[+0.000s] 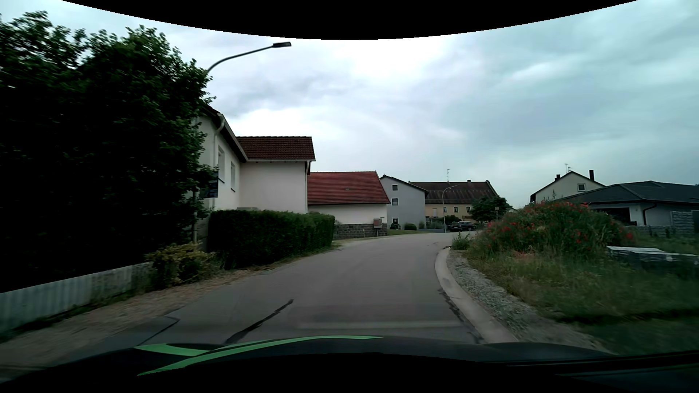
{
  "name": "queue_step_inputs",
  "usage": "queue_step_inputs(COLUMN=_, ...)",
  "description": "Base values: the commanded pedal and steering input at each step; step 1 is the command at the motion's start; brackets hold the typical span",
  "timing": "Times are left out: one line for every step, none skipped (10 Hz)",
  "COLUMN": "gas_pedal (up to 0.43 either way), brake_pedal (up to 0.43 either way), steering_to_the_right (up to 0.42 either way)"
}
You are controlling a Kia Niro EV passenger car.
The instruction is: Follow the waypoints while adhering to traffic rules and regulations
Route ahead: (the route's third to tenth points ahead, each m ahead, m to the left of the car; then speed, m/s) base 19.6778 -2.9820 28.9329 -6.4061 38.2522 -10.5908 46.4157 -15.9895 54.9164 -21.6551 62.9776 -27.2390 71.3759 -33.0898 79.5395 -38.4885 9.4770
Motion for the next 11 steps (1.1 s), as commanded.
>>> queue_step_inputs(gas_pedal=0.11, brake_pedal=0.0, steering_to_the_right=0.082)
queue_step_inputs(gas_pedal=0.11, brake_pedal=0.0, steering_to_the_right=0.082)
queue_step_inputs(gas_pedal=0.11, brake_pedal=0.0, steering_to_the_right=0.082)
queue_step_inputs(gas_pedal=0.11, brake_pedal=0.0, steering_to_the_right=0.082)
queue_step_inputs(gas_pedal=0.11, brake_pedal=0.0, steering_to_the_right=0.081)
queue_step_inputs(gas_pedal=0.11, brake_pedal=0.0, steering_to_the_right=0.079)
queue_step_inputs(gas_pedal=0.11, brake_pedal=0.0, steering_to_the_right=0.076)
queue_step_inputs(gas_pedal=0.11, brake_pedal=0.0, steering_to_the_right=0.074)
queue_step_inputs(gas_pedal=0.11, brake_pedal=0.0, steering_to_the_right=0.072)
queue_step_inputs(gas_pedal=0.11, brake_pedal=0.0, steering_to_the_right=0.072)
queue_step_inputs(gas_pedal=0.11, brake_pedal=0.0, steering_to_the_right=0.071)
